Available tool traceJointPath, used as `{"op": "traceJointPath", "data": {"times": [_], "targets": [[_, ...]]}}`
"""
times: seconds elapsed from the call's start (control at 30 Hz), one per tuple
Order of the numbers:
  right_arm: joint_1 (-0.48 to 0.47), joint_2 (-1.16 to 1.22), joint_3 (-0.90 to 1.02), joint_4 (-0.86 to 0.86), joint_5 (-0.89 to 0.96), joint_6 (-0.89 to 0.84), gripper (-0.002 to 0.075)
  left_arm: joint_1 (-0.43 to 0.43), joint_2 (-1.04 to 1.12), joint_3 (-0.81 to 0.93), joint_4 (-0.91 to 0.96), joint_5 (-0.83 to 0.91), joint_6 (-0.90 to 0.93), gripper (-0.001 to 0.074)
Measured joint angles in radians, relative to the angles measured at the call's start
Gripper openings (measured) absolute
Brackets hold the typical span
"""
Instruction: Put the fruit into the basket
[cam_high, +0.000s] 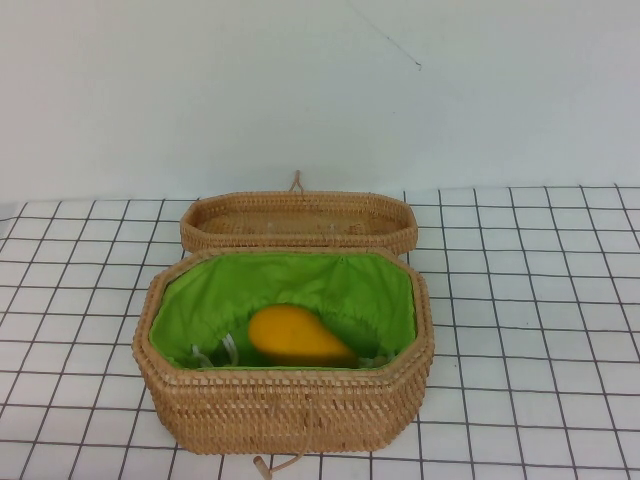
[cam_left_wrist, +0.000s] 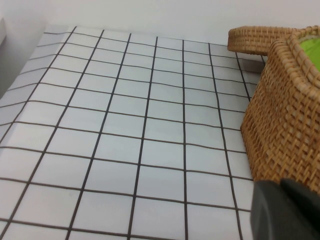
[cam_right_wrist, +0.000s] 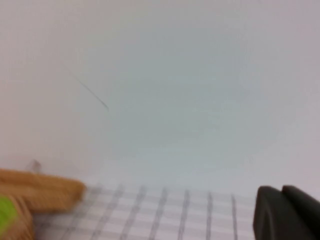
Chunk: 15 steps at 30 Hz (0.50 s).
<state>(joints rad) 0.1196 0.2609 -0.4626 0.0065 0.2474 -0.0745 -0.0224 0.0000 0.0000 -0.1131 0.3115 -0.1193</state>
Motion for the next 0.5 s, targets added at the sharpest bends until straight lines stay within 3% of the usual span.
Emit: {"op": "traceJointPath", "data": {"times": [0.23,0.5], "targets": [[-0.126,-0.276,0.366,0.004,-0.004,0.017,0.0012,0.000,0.000,0.000,0.000,0.000,0.000,-0.0003],[-0.137,-0.271,0.463,-0.029,0.047,0.017,0.0011,0.000,0.000,0.000,0.000,0.000,0.000,-0.0003]]}}
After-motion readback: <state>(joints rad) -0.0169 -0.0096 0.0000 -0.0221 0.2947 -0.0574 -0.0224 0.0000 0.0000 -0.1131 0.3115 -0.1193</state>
